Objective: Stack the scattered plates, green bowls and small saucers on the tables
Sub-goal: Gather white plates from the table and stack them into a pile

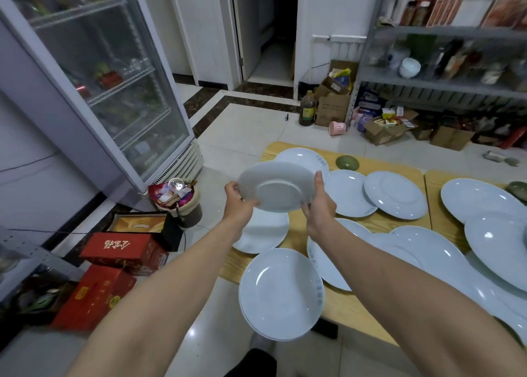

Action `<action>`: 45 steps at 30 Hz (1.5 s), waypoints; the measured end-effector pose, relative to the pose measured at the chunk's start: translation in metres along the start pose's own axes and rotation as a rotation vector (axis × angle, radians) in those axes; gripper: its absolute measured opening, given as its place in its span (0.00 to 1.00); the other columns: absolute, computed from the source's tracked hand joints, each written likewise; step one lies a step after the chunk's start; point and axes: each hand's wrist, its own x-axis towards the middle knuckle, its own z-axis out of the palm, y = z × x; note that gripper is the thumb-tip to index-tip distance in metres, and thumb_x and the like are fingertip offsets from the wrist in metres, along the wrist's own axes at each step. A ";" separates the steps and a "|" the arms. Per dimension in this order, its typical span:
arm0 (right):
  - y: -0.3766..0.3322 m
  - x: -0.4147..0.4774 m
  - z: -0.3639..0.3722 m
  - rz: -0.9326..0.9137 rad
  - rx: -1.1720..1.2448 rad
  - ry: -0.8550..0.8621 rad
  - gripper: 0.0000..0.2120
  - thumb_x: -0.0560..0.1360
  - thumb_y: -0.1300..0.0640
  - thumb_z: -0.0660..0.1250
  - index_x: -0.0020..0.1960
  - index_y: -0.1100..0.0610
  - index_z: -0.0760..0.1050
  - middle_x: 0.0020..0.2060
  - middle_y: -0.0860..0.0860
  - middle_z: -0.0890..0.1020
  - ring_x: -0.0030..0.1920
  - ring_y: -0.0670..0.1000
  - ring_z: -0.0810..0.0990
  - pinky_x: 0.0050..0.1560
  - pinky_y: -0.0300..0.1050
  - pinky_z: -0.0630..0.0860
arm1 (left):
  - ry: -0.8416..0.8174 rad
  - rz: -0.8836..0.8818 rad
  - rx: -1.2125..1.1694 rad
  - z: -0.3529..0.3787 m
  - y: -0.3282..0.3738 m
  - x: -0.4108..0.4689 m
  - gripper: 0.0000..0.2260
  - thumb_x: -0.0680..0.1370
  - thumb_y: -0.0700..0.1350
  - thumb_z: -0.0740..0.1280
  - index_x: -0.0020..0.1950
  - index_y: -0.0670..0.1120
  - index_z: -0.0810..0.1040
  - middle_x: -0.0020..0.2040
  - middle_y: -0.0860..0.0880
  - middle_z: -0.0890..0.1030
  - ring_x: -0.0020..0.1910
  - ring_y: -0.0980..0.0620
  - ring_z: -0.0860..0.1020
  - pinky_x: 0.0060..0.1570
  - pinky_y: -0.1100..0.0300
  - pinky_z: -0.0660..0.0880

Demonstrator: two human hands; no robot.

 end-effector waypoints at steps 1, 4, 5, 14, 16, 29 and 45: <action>-0.002 -0.001 -0.002 0.015 0.049 0.013 0.19 0.73 0.40 0.71 0.50 0.54 0.74 0.44 0.45 0.77 0.49 0.50 0.78 0.60 0.49 0.78 | 0.009 0.005 -0.027 0.001 0.000 -0.003 0.17 0.78 0.41 0.65 0.63 0.51 0.62 0.62 0.52 0.71 0.58 0.51 0.70 0.55 0.54 0.69; 0.001 0.002 -0.011 0.026 0.055 0.035 0.09 0.76 0.54 0.72 0.44 0.57 0.75 0.44 0.51 0.79 0.47 0.52 0.79 0.56 0.48 0.80 | 0.053 0.079 0.062 -0.001 -0.004 -0.005 0.04 0.81 0.45 0.58 0.46 0.48 0.68 0.53 0.48 0.71 0.56 0.53 0.73 0.58 0.55 0.69; 0.002 0.003 -0.014 0.021 0.021 0.038 0.07 0.76 0.61 0.71 0.42 0.57 0.75 0.44 0.53 0.79 0.47 0.53 0.79 0.54 0.47 0.79 | 0.050 0.111 0.089 -0.003 -0.005 -0.006 0.07 0.81 0.45 0.58 0.43 0.48 0.69 0.51 0.47 0.72 0.55 0.53 0.74 0.57 0.56 0.71; 0.006 0.011 -0.041 0.007 -0.303 -0.134 0.31 0.72 0.76 0.65 0.70 0.54 0.73 0.61 0.53 0.79 0.50 0.57 0.81 0.33 0.46 0.80 | -0.100 0.001 -0.126 -0.010 -0.017 -0.010 0.20 0.79 0.29 0.56 0.58 0.50 0.77 0.56 0.51 0.82 0.59 0.49 0.79 0.62 0.53 0.75; 0.005 0.013 -0.041 0.026 -0.266 -0.110 0.32 0.72 0.77 0.65 0.71 0.55 0.73 0.64 0.54 0.78 0.47 0.58 0.81 0.39 0.53 0.82 | -0.089 0.007 -0.097 -0.008 -0.017 -0.009 0.20 0.80 0.29 0.57 0.58 0.53 0.75 0.53 0.55 0.80 0.57 0.50 0.78 0.62 0.55 0.73; 0.005 0.041 -0.034 0.013 -0.193 0.131 0.38 0.70 0.77 0.69 0.75 0.53 0.67 0.69 0.54 0.74 0.55 0.62 0.81 0.46 0.58 0.83 | -0.060 0.042 0.647 -0.037 -0.060 0.026 0.27 0.79 0.44 0.65 0.77 0.49 0.63 0.77 0.49 0.63 0.76 0.47 0.60 0.72 0.48 0.62; 0.032 0.070 -0.005 0.004 -0.244 0.165 0.33 0.71 0.74 0.71 0.71 0.51 0.74 0.63 0.50 0.79 0.54 0.58 0.80 0.36 0.48 0.84 | -0.199 -0.028 0.978 -0.052 -0.117 0.059 0.26 0.81 0.49 0.63 0.77 0.47 0.60 0.74 0.44 0.65 0.70 0.42 0.63 0.65 0.49 0.67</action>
